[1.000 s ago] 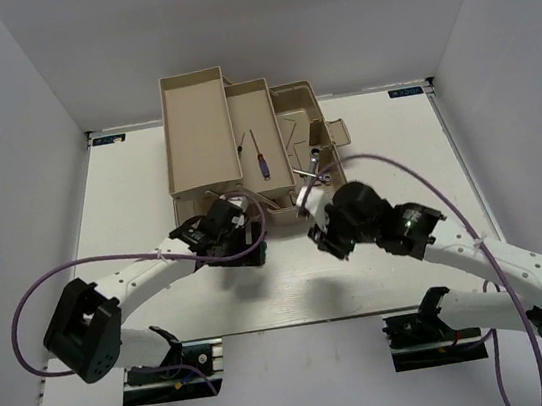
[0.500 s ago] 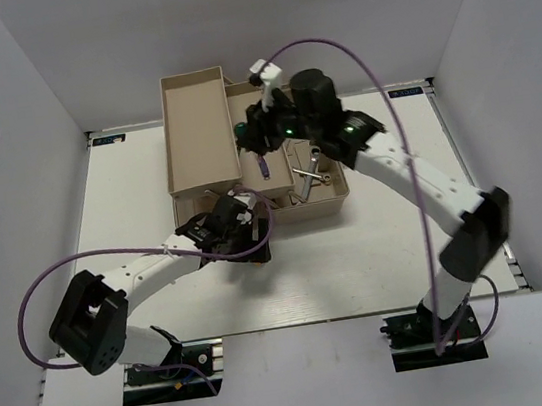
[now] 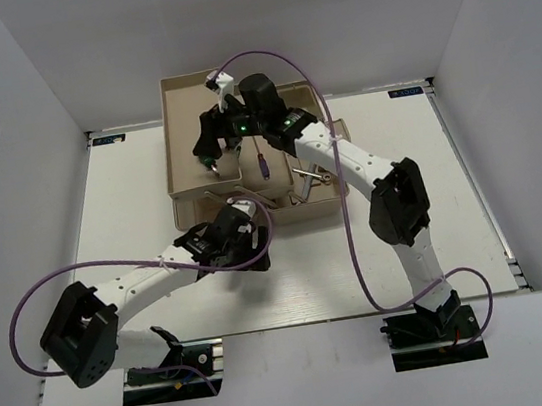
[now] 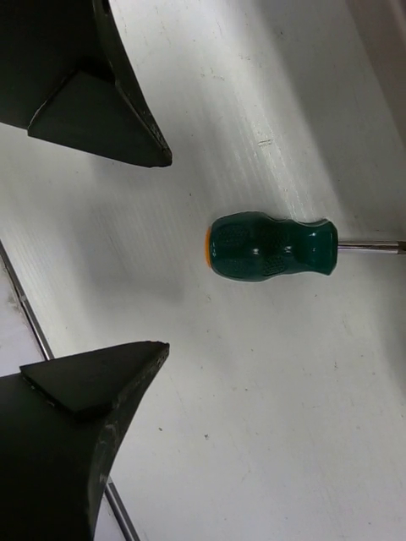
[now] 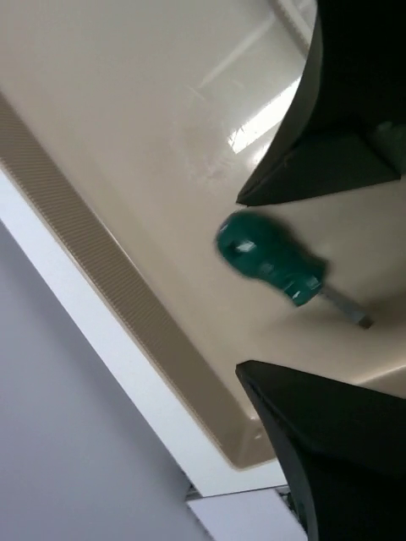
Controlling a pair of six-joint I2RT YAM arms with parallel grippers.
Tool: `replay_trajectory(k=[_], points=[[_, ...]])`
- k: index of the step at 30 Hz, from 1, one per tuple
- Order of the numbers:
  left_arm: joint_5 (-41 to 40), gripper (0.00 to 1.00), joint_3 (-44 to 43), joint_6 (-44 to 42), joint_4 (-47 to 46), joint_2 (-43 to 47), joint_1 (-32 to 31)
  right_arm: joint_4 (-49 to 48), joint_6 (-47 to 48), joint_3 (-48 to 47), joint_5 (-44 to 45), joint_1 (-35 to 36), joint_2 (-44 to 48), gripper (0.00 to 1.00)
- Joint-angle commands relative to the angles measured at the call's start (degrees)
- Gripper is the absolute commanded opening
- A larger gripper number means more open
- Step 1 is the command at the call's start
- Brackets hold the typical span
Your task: Sort the tools into containers
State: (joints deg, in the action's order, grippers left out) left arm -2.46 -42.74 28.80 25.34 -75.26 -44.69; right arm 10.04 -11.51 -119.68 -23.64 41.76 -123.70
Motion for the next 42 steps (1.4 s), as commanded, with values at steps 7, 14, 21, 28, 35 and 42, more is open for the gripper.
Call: replay_trajectory(k=[7,14,21,28,35,42], points=[[-7.64,0.91,-2.35,0.39,-0.12,-3.91,-2.6,-4.77,0.7,14.02,-5.89,-4.04,19.96,0.84],[-12.29,0.85,-5.42,-0.14,-1.96,-10.77,-4.35,-6.27,2.8,36.15,-8.26,-8.88,37.63,0.84],[-16.26,0.73,-8.49,-0.14,-2.49,-16.22,-5.5,-5.39,4.56,47.42,-8.71,-12.75,46.44,0.83],[-16.88,0.51,-11.57,-0.67,-3.02,-21.67,-6.64,-5.74,2.63,51.74,-10.02,-14.6,48.55,0.82],[-14.51,0.02,-12.19,-1.73,-1.18,-18.97,-9.1,-4.6,5.08,54.46,-10.29,-15.74,50.66,0.79],[-7.91,0.0,-14.2,-4.98,2.77,-5.35,-12.09,3.22,10.98,56.13,-1.08,-17.06,53.03,0.0]])
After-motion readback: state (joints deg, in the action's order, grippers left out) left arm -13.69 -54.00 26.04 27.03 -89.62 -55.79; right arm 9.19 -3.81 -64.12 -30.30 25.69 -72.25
